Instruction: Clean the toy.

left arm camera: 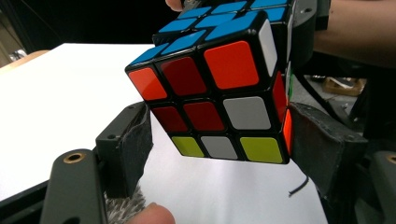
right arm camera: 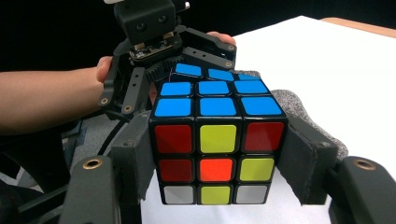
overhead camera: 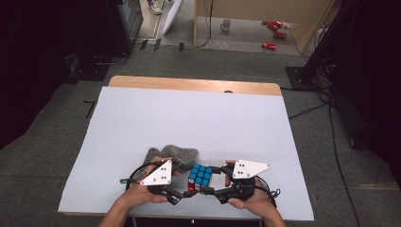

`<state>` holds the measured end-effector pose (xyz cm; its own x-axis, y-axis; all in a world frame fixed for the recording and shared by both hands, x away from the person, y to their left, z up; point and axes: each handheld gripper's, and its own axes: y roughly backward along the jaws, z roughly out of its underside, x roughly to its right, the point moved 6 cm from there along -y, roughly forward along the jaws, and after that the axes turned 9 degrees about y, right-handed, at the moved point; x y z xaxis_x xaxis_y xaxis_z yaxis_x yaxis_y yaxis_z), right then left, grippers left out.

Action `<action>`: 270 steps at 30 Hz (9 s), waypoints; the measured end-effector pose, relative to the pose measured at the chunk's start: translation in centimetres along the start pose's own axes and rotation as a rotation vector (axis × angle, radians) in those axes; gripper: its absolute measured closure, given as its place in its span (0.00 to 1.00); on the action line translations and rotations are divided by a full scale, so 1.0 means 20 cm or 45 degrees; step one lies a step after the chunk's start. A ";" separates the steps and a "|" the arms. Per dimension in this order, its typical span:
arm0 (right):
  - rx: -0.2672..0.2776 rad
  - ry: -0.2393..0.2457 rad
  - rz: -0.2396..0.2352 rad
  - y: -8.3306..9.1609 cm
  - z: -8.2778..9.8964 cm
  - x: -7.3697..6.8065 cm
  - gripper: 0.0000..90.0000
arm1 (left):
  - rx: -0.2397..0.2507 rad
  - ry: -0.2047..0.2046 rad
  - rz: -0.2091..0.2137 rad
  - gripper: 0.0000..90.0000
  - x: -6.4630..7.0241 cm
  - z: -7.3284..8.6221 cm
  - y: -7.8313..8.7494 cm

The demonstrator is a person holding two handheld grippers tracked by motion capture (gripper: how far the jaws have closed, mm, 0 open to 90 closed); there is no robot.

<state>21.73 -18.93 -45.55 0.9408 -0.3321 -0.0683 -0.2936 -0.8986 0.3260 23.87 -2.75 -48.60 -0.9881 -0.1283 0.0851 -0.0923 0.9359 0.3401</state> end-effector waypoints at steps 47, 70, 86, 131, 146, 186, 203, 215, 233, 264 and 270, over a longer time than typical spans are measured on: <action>0.043 0.038 -0.031 -0.01 -0.01 -0.03 0.39 | -0.007 0.214 0.174 0.29 0.00 0.01 -0.01; 0.068 -0.025 -0.073 0.00 -0.02 -0.02 0.38 | 0.041 0.305 0.292 0.36 -0.01 -0.01 0.03; 0.063 -0.107 0.000 0.00 -0.02 0.03 0.39 | 0.053 0.192 0.065 0.30 -0.04 0.00 0.03; -0.046 -0.550 -0.034 0.01 0.01 0.14 0.39 | 0.208 -0.413 -0.326 0.26 -0.02 0.03 -0.05; -0.148 -0.744 -0.125 -0.01 0.03 0.15 0.39 | 0.195 -0.468 -0.289 0.28 0.02 0.03 -0.09; -0.062 -0.804 -0.178 0.01 0.04 0.18 0.26 | 0.208 -0.230 -0.115 0.39 0.02 0.00 -0.06; 0.097 -0.208 -0.055 0.06 -0.02 0.11 0.26 | 0.246 -0.150 -0.027 0.39 0.03 -0.01 -0.03; 0.115 0.012 -0.120 0.08 0.00 0.06 0.27 | 0.252 -0.099 0.050 0.39 0.05 0.00 -0.04; -0.132 0.269 -0.060 0.01 0.08 -0.02 0.30 | 0.222 0.035 0.141 0.39 0.05 0.01 -0.04; -0.007 0.149 -0.056 0.06 0.01 0.01 0.38 | 0.224 0.134 0.099 0.35 0.03 -0.02 -0.02; -0.001 0.156 -0.059 0.05 0.01 0.00 0.38 | 0.243 0.141 0.117 0.36 0.03 -0.02 0.00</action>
<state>21.37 -19.86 -45.31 0.9669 -0.2531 0.0321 -0.2495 -0.9118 0.3262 23.31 -2.93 -48.11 -0.9749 -0.0648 0.2132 -0.0343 0.9890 0.1436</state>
